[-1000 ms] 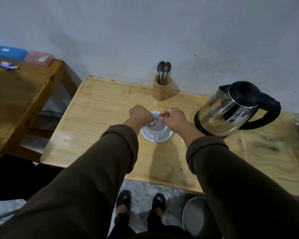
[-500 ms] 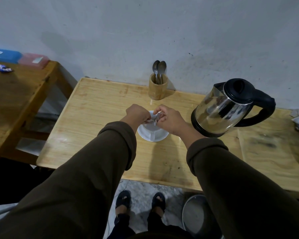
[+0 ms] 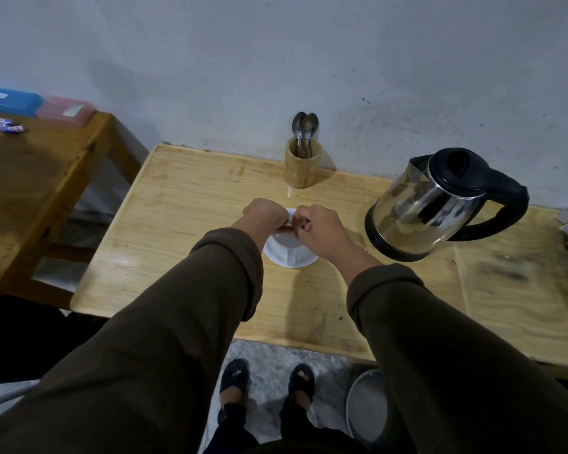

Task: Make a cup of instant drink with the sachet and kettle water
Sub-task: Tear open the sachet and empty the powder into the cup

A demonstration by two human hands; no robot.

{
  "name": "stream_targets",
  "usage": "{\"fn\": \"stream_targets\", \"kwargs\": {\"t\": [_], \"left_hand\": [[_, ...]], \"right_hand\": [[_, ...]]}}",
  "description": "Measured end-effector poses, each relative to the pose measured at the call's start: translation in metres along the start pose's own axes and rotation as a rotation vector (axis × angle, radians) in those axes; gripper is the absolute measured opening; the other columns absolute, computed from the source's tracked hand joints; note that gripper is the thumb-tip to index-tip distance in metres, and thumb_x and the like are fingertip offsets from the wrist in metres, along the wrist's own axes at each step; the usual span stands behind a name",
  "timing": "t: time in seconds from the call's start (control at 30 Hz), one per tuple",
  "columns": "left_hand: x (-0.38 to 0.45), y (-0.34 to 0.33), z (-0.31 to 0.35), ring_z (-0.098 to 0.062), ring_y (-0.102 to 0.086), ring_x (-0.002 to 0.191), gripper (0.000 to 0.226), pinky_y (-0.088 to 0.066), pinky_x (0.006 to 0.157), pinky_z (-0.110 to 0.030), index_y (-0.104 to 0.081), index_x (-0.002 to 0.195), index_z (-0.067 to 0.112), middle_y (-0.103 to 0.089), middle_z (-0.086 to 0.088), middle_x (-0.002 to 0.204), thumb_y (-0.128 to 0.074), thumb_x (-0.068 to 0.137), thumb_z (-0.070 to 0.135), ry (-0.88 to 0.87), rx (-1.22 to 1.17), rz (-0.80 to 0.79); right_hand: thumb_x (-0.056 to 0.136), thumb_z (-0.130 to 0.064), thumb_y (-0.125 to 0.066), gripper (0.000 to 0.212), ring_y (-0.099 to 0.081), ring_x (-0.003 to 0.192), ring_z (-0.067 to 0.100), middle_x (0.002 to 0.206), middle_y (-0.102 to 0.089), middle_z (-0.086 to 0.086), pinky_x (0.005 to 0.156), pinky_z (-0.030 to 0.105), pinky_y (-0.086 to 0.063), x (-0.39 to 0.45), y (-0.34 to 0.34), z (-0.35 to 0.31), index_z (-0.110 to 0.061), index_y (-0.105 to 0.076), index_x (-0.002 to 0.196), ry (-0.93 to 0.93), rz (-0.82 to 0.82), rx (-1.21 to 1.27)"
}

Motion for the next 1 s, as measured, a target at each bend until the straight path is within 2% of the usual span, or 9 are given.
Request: {"fn": "stream_targets", "kwargs": {"t": [0.07, 0.13, 0.27, 0.37, 0.47, 0.53, 0.63, 0.8, 1.0], "left_hand": [[-0.001, -0.002, 0.000, -0.010, -0.063, 0.043, 0.008, -0.059, 0.054, -0.021, -0.057, 0.097, -0.006, -0.067, -0.009, 0.064, -0.052, 0.091, -0.002, 0.013, -0.026, -0.034], [-0.006, -0.002, -0.001, -0.017, -0.065, 0.050, 0.007, -0.059, 0.069, -0.028, -0.052, 0.089, -0.006, -0.063, -0.009, 0.040, -0.049, 0.093, -0.002, 0.068, -0.071, -0.055], [-0.015, 0.000, -0.001, -0.027, -0.067, 0.091, 0.009, -0.057, 0.087, -0.035, -0.049, 0.092, -0.002, -0.062, -0.014, 0.085, -0.042, 0.097, 0.001, 0.078, -0.030, -0.076], [-0.011, 0.007, -0.004, -0.024, -0.062, 0.064, 0.026, -0.055, 0.078, -0.034, -0.047, 0.076, 0.002, -0.057, -0.013, 0.072, -0.035, 0.098, 0.005, 0.054, -0.005, -0.016], [-0.006, 0.011, -0.005, -0.019, -0.059, 0.059, 0.024, -0.057, 0.073, -0.030, -0.050, 0.074, 0.003, -0.059, -0.011, 0.069, -0.043, 0.097, 0.008, 0.018, 0.082, -0.012], [-0.003, 0.010, -0.003, -0.016, -0.058, 0.063, 0.019, -0.056, 0.069, -0.026, -0.054, 0.075, 0.007, -0.058, -0.006, 0.073, -0.050, 0.093, 0.007, -0.058, 0.164, -0.027], [-0.006, 0.010, 0.001, -0.019, -0.056, 0.084, 0.006, -0.052, 0.085, -0.029, -0.065, 0.088, 0.012, -0.059, -0.004, 0.085, -0.061, 0.085, 0.008, -0.146, 0.420, 0.018], [-0.012, 0.010, 0.009, -0.017, -0.051, 0.090, 0.009, -0.046, 0.091, -0.026, -0.056, 0.089, 0.022, -0.058, 0.000, 0.095, -0.053, 0.090, 0.013, -0.330, 0.712, 0.091], [-0.009, 0.008, 0.008, -0.020, -0.057, 0.105, 0.016, -0.044, 0.101, -0.026, -0.061, 0.087, 0.018, -0.059, 0.001, 0.095, -0.047, 0.095, 0.015, -0.383, 0.762, 0.105]], "right_hand": [[0.085, -0.004, -0.054, 0.015, -0.052, 0.083, 0.022, 0.093, -0.062, 0.013, 0.071, 0.024, -0.036, 0.003, 0.000, 0.001, -0.006, -0.067, 0.091, -0.027, 0.034, 0.007], [0.084, -0.003, -0.053, 0.013, -0.055, 0.084, 0.025, 0.094, -0.066, 0.015, 0.071, 0.026, -0.039, 0.005, 0.000, 0.002, -0.004, -0.066, 0.086, -0.056, 0.052, 0.030], [0.085, -0.003, -0.052, 0.012, -0.056, 0.084, 0.024, 0.093, -0.067, 0.013, 0.072, 0.029, -0.043, 0.008, -0.002, 0.006, -0.004, -0.064, 0.083, -0.133, 0.071, 0.055], [0.086, -0.006, -0.055, 0.011, -0.052, 0.081, 0.018, 0.090, -0.063, 0.007, 0.071, 0.025, -0.038, 0.008, -0.002, 0.011, -0.013, -0.058, 0.078, -0.221, 0.082, 0.114], [0.087, -0.007, -0.057, 0.011, -0.052, 0.080, 0.017, 0.087, -0.059, 0.003, 0.070, 0.023, -0.038, 0.008, -0.002, 0.015, -0.014, -0.056, 0.078, -0.281, 0.088, 0.167], [0.087, -0.008, -0.057, 0.011, -0.051, 0.080, 0.017, 0.088, -0.058, 0.004, 0.071, 0.022, -0.037, 0.008, -0.002, 0.018, -0.014, -0.056, 0.078, -0.317, 0.089, 0.190], [0.087, -0.008, -0.058, 0.011, -0.051, 0.081, 0.017, 0.089, -0.057, 0.003, 0.071, 0.022, -0.037, 0.009, -0.002, 0.019, -0.013, -0.055, 0.078, -0.349, 0.090, 0.195], [0.087, -0.008, -0.059, 0.012, -0.051, 0.082, 0.017, 0.089, -0.057, 0.003, 0.072, 0.021, -0.037, 0.009, 0.000, 0.020, -0.014, -0.056, 0.077, -0.359, 0.090, 0.190], [0.087, -0.007, -0.060, 0.027, -0.050, 0.080, 0.017, 0.088, -0.057, 0.003, 0.065, 0.022, -0.038, 0.008, 0.002, 0.022, -0.017, -0.051, 0.064, -0.367, 0.087, 0.200]]}}
Point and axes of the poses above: each hand's wrist, its own x-axis towards the middle knuckle, its own y-axis out of the back of the hand, z = x × y, the point moved 4 cm from there along x, towards the middle knuckle
